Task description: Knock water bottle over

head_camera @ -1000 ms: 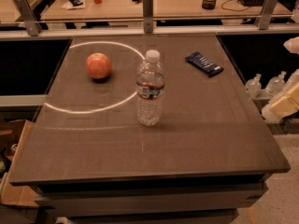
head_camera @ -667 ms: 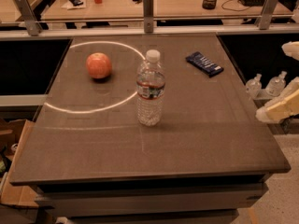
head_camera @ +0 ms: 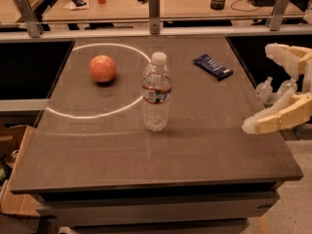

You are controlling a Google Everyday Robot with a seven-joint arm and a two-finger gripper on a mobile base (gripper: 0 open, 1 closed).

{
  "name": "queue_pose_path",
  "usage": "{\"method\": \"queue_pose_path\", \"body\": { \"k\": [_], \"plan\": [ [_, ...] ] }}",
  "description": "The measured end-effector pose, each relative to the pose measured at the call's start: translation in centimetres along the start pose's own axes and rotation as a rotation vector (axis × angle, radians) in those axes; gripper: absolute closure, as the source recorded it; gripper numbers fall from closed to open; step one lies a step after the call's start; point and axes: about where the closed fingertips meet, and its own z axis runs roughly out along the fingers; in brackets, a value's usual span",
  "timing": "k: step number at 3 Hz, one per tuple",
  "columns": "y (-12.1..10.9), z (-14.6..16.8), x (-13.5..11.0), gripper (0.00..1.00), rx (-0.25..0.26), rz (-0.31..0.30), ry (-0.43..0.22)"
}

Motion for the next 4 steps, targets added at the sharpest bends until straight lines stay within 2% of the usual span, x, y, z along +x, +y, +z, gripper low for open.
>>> {"method": "queue_pose_path", "body": {
  "k": [1, 2, 4],
  "plan": [
    [2.8, 1.6, -1.8, 0.00, -0.057, 0.017, -0.071],
    [2.8, 1.6, -1.8, 0.00, -0.057, 0.017, -0.071],
    [5.6, 5.7, 1.8, 0.00, -0.077, 0.076, -0.057]
  ]
}}
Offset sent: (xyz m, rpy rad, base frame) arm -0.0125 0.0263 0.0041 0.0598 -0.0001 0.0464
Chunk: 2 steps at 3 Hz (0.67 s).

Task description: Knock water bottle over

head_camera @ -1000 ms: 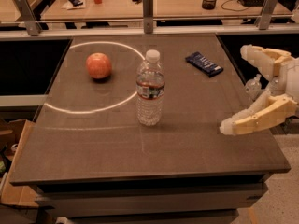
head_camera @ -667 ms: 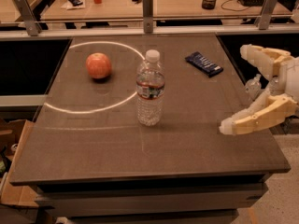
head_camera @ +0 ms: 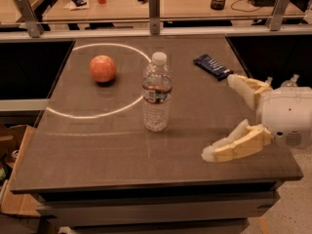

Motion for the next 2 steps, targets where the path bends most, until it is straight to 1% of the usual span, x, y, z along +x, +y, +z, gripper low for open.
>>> {"method": "queue_pose_path", "body": {
  "k": [1, 2],
  "plan": [
    [0.8, 2.2, 2.1, 0.00, -0.025, 0.019, -0.025],
    [0.7, 4.2, 3.2, 0.00, -0.026, 0.033, -0.062]
  ]
}}
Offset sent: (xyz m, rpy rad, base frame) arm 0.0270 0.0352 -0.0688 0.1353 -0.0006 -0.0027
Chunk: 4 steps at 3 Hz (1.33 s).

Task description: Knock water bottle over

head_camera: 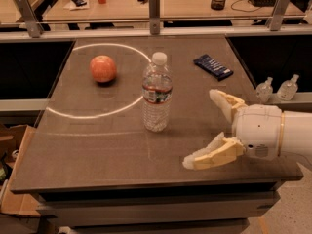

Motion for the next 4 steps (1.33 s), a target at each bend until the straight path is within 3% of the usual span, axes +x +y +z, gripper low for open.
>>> {"method": "queue_pose_path", "body": {
  "k": [2, 4],
  "plan": [
    [-3.0, 3.4, 0.5, 0.00, 0.018, -0.021, -0.041],
    [-5.0, 6.9, -0.9, 0.00, -0.022, -0.017, -0.077]
  ]
}}
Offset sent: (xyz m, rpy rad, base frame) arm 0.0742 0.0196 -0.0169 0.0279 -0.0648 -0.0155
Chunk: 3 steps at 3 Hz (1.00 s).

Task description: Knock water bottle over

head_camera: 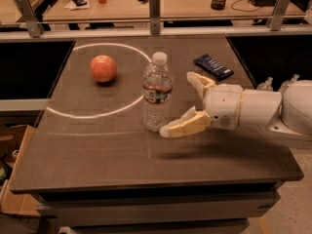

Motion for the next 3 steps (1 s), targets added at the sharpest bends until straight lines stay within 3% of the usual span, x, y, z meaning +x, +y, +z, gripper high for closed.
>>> {"method": "queue_pose_path", "body": {
  "k": [3],
  "plan": [
    [0.5, 5.7, -1.0, 0.00, -0.058, 0.055, -0.117]
  ]
}}
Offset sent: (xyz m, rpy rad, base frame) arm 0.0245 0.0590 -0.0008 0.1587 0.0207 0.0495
